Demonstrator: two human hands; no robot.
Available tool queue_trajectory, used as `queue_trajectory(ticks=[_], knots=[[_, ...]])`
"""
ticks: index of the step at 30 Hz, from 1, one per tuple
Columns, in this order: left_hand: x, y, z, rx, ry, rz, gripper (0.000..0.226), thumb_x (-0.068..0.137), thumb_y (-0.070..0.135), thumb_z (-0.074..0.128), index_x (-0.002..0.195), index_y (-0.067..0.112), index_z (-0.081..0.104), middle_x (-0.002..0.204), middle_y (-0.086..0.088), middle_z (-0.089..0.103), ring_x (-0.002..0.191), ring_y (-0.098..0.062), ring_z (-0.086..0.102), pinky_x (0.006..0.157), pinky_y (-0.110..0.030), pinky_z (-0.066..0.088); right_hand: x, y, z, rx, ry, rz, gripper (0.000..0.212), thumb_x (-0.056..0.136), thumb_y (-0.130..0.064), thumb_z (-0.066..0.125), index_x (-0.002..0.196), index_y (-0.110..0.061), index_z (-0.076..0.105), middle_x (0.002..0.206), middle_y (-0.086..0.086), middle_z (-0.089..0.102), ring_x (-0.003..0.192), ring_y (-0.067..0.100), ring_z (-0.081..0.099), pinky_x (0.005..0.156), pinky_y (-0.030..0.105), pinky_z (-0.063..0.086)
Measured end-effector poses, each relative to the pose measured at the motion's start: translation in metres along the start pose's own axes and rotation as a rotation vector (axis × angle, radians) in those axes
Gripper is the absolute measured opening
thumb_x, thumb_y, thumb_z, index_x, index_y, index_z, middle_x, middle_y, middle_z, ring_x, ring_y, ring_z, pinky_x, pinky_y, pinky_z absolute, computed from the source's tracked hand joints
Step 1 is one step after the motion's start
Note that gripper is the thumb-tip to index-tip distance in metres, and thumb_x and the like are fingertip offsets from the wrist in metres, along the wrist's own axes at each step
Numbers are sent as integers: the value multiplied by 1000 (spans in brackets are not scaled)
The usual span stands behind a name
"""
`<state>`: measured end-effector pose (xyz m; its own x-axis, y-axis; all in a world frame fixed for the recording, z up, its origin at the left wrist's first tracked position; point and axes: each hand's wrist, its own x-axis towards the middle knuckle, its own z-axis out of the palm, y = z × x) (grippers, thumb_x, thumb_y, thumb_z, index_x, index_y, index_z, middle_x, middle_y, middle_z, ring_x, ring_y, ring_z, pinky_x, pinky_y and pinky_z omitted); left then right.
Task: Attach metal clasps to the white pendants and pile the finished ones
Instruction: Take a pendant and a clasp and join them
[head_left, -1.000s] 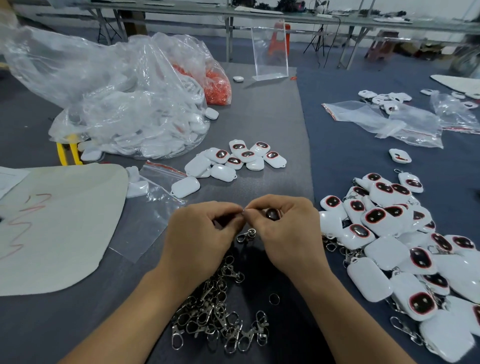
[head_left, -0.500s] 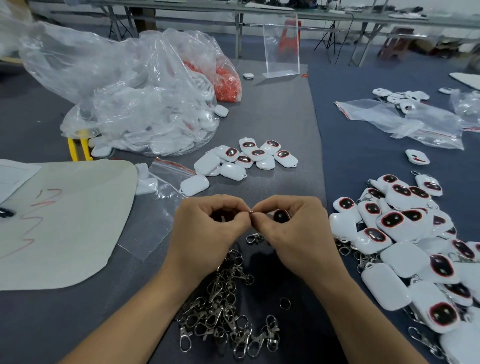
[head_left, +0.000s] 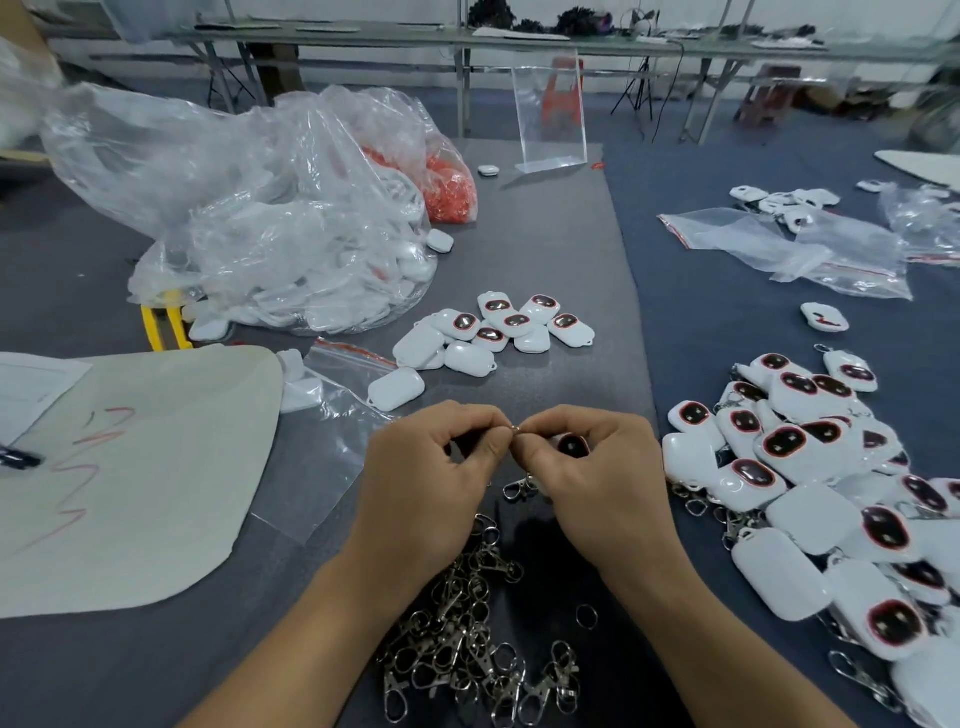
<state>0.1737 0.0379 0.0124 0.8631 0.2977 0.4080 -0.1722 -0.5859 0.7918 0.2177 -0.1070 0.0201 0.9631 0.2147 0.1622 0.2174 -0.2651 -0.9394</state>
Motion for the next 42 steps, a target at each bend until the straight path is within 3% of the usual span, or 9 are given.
queue_trajectory(ticks=[4,8,12,19,24,27,31,36,42], knots=[[0,3,-1,-44,29,-11,21,83,13,79,80,33,78,76,17,71,71,-5,64,67,-16,46,-1,-2,1,-53,-42,17,17,84,-16,80,74,-31,80,62,-6,70,54,2,58,54,19,48],[-3,4,-2,438,39,267,9,90,25,67,85,28,75,80,14,71,78,-12,63,75,-39,47,-5,-4,2,-429,17,-146,5,86,-25,78,82,-28,77,73,-14,71,70,6,64,68,24,51],[-4,3,-2,463,43,374,10,91,25,65,89,25,75,82,13,71,80,-13,63,77,-40,44,-9,-4,4,-520,30,-173,7,89,-24,72,83,-24,74,76,-7,71,71,14,62,68,32,48],[-1,4,3,-58,26,-36,27,78,14,84,87,39,80,82,27,74,78,8,69,70,-4,44,0,-1,-1,-195,-21,-9,17,83,-12,74,71,-24,78,57,-5,67,55,11,59,52,25,46],[3,-1,-2,-181,-42,-195,26,78,13,83,79,39,80,73,18,75,69,0,71,65,-13,51,5,-1,-4,-24,-130,137,17,80,-17,80,70,-31,81,64,0,73,67,21,69,65,38,56],[-1,1,-4,52,-28,-77,10,81,30,75,83,40,76,74,20,72,70,-3,66,66,-24,51,5,2,-3,-181,-67,41,14,80,-23,81,68,-30,79,58,-12,68,55,3,61,52,15,46],[-4,3,-5,435,-10,176,9,84,31,66,80,31,73,75,15,69,75,-9,61,78,-36,46,-1,2,3,-314,-5,-135,13,83,-17,78,71,-24,76,61,-15,66,63,5,62,56,14,44],[-1,3,-3,-61,7,-157,18,80,16,82,80,33,80,75,20,75,72,1,70,69,-13,51,-2,2,2,-354,6,-263,12,85,-15,74,77,-23,77,64,-9,64,66,12,60,61,30,49],[2,-2,-2,-285,-124,-317,25,79,3,79,79,28,82,76,2,78,72,-12,74,69,-20,56,5,1,-8,-169,-86,-101,21,83,-5,75,73,-23,80,66,-12,71,67,9,65,64,25,50]])
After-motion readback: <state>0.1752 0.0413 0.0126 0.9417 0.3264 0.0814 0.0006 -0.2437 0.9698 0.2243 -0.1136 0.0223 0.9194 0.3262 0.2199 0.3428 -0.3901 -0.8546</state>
